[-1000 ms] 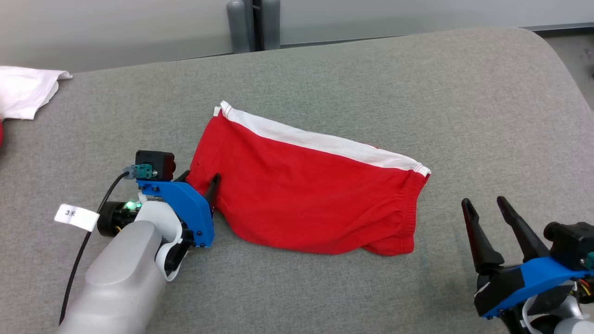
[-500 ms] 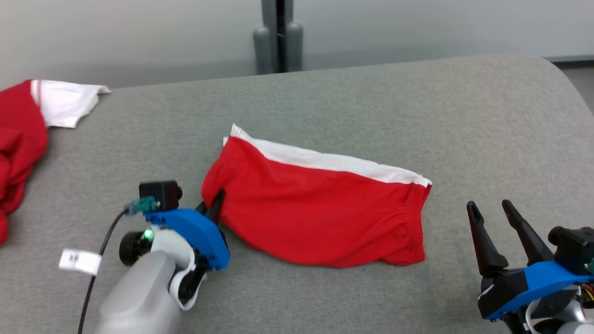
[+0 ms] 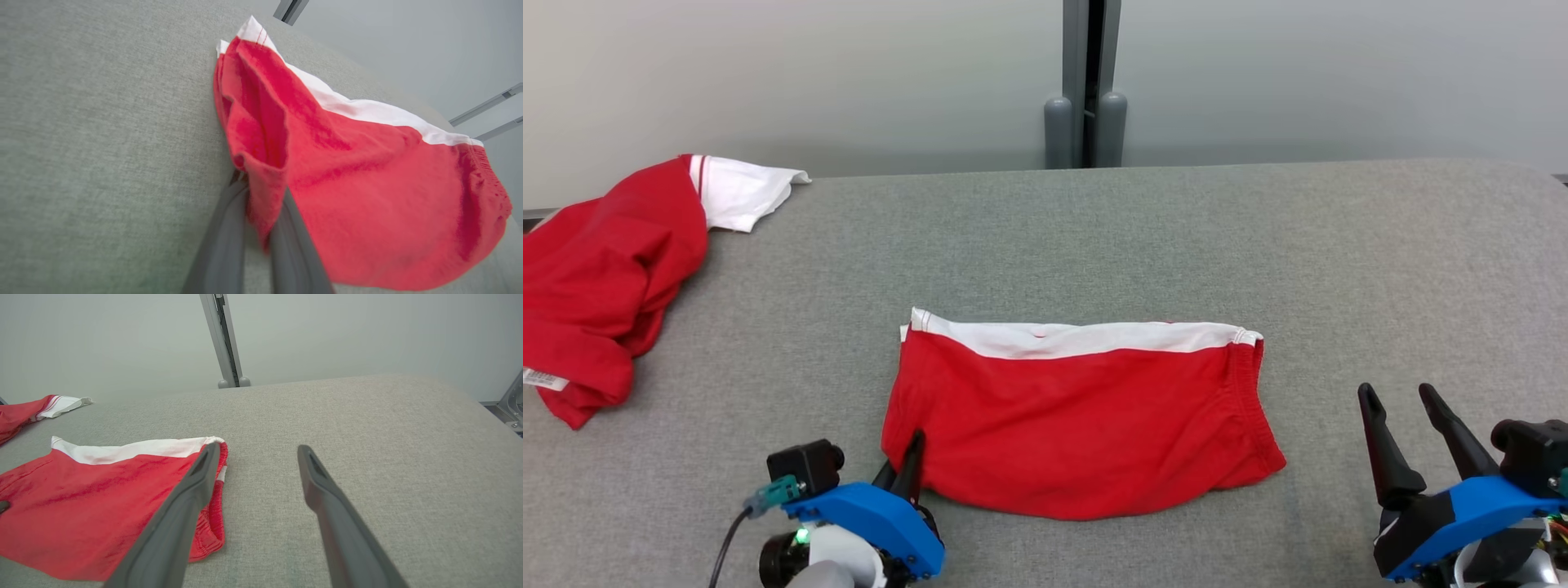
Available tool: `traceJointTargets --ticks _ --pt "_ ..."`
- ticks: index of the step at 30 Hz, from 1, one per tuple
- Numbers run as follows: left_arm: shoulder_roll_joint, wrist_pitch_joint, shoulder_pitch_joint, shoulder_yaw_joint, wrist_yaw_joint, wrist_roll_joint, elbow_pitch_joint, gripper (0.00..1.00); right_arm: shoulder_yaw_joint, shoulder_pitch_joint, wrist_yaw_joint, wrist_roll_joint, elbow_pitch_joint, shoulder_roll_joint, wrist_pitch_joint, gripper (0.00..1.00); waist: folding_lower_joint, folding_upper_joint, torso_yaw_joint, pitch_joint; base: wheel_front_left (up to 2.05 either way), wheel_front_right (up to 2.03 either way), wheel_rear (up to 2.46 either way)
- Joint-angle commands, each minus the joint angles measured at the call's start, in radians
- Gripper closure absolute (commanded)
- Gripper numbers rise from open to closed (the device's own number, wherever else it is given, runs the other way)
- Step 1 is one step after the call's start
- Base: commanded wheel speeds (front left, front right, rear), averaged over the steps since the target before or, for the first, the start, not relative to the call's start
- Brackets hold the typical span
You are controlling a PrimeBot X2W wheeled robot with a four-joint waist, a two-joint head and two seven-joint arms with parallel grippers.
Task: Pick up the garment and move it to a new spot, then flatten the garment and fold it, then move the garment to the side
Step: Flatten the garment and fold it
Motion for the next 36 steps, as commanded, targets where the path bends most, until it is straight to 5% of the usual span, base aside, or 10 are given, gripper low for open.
traceJointTargets --ticks 1,3,6,20,30,31,36 --pt "-0.002 -0.008 0.015 0.005 0.007 -0.007 -0.013 1.0 -0.001 0.011 0.0 -0.008 0.004 -0.001 0.0 0.0 0.0001 0.0 0.002 -0.003 0.0 0.0 0.0" --pt "-0.005 -0.017 0.031 0.008 0.018 -0.007 -0.033 0.98 -0.001 0.009 0.0 -0.009 0.018 -0.001 0.003 0.0 0.0001 0.0 0.008 -0.008 0.0 0.0 0.0" --pt "0.0 -0.044 0.043 0.012 0.044 0.011 -0.061 0.0 0.003 -0.007 0.0 -0.02 0.039 -0.001 0.014 0.0 0.0001 0.0 0.015 -0.011 0.0 0.0 0.0" --pt "0.104 -0.105 0.056 0.091 0.18 0.275 -0.339 0.0 0.107 -0.236 0.0 -0.09 0.3 -0.046 0.183 0.0 0.0001 0.0 0.09 0.011 0.0 0.0 0.0" --pt "0.07 -0.105 0.164 0.209 0.2 0.336 -0.452 0.0 0.104 -0.278 0.0 -0.024 0.482 -0.104 0.278 0.0 0.0001 0.0 0.165 0.028 0.0 0.0 0.0" --pt "0.067 -0.105 0.172 0.217 0.198 0.341 -0.456 0.0 0.105 -0.278 0.0 -0.018 0.488 -0.106 0.284 0.44 0.0001 0.0 0.166 0.027 0.0 0.0 0.0" --pt "0.046 -0.105 0.199 0.243 0.187 0.357 -0.46 0.0 0.114 -0.278 0.0 0.033 0.513 -0.099 0.305 1.0 0.0001 0.0 0.155 0.02 0.0 0.0 0.0"
